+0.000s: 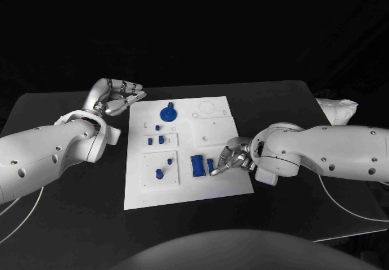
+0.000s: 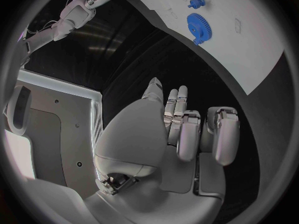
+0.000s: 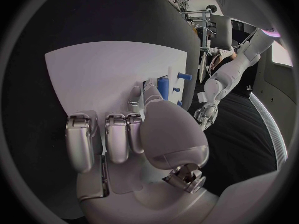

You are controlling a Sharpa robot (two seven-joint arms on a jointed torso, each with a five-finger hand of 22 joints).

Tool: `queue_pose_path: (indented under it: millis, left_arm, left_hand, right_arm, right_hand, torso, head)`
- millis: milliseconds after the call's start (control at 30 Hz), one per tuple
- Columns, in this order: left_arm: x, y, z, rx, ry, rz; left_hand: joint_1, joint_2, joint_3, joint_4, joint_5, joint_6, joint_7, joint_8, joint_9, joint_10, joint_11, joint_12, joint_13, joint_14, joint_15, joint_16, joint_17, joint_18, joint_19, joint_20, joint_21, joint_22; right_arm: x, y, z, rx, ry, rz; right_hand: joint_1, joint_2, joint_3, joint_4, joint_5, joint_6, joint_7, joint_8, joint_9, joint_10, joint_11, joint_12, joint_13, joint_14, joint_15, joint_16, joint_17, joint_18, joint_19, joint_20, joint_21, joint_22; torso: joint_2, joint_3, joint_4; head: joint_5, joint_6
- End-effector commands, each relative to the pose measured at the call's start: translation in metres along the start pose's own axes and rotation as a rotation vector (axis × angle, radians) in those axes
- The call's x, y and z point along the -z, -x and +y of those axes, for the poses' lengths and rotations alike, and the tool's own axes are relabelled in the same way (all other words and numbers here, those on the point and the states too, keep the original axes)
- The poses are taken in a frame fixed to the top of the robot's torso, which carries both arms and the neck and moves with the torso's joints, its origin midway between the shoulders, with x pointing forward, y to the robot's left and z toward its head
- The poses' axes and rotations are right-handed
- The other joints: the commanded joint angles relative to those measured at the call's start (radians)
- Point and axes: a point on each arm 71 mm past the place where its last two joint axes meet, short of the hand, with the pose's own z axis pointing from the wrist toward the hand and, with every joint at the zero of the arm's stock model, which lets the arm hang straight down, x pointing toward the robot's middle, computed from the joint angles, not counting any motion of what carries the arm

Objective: Assemble the parts on the task board

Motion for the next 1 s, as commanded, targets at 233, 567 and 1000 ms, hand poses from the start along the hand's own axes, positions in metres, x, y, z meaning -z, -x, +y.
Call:
queue_pose_path:
  millis: [233,567,1000]
  left_arm:
    - [0.0,-0.001,-0.002,0.005,-0.009,0.013]
    - [0.0,0.0,-0.001,0.003,-0.011,0.007]
    - [0.016,-0.007,0.0,0.039,-0.026,-0.065]
  left_hand:
    - [0.002,0.01,-0.005,0.001,0.005,0.005,-0.001,-0.005,-0.001,0.005,0.0,-0.002,-0.001,0.106,-0.002,0.003,0.263,-0.007,0.107,-0.003,0.002,0.264]
    - [0.005,0.014,-0.012,0.002,0.005,0.004,-0.001,-0.005,-0.002,0.004,0.001,-0.002,-0.001,0.106,-0.002,0.003,0.263,-0.007,0.107,-0.003,0.002,0.264]
    - [-0.045,0.054,-0.09,-0.012,0.005,0.002,0.005,-0.004,-0.001,-0.019,0.002,-0.002,0.0,-0.117,0.001,-0.351,-0.188,0.091,-0.21,0.001,-0.394,0.1]
  right_arm:
    - [0.006,0.004,-0.003,-0.059,0.061,-0.032]
    - [0.021,0.035,0.009,-0.439,0.379,-0.292]
    - [0.012,0.068,0.037,-0.533,0.707,-0.537]
  right_hand:
    - [-0.006,-0.005,-0.011,0.009,-0.001,0.003,0.001,-0.01,0.004,0.105,-0.005,-0.005,0.258,0.104,-0.003,0.004,0.263,-0.007,0.105,-0.006,0.004,0.263]
    - [-0.061,0.0,-0.06,0.07,0.054,-0.08,0.051,-0.137,-0.076,0.105,0.038,-0.005,0.258,0.104,0.031,0.004,0.263,-0.007,0.105,0.02,0.004,0.263]
    - [-0.152,0.071,-0.189,0.157,0.113,-0.319,0.178,-0.37,-0.384,-0.728,0.2,-0.988,-0.461,-0.768,0.211,-0.907,-0.535,0.132,-0.743,0.165,-1.213,-0.348]
  torso:
    - [0.001,0.0011,-0.0004]
    - [-0.001,0.0014,-0.0009]
    - [0.0,0.0031,-0.0009]
  head:
    - [0.003,0.0]
    - [0.013,0.0]
    - [0.043,0.0]
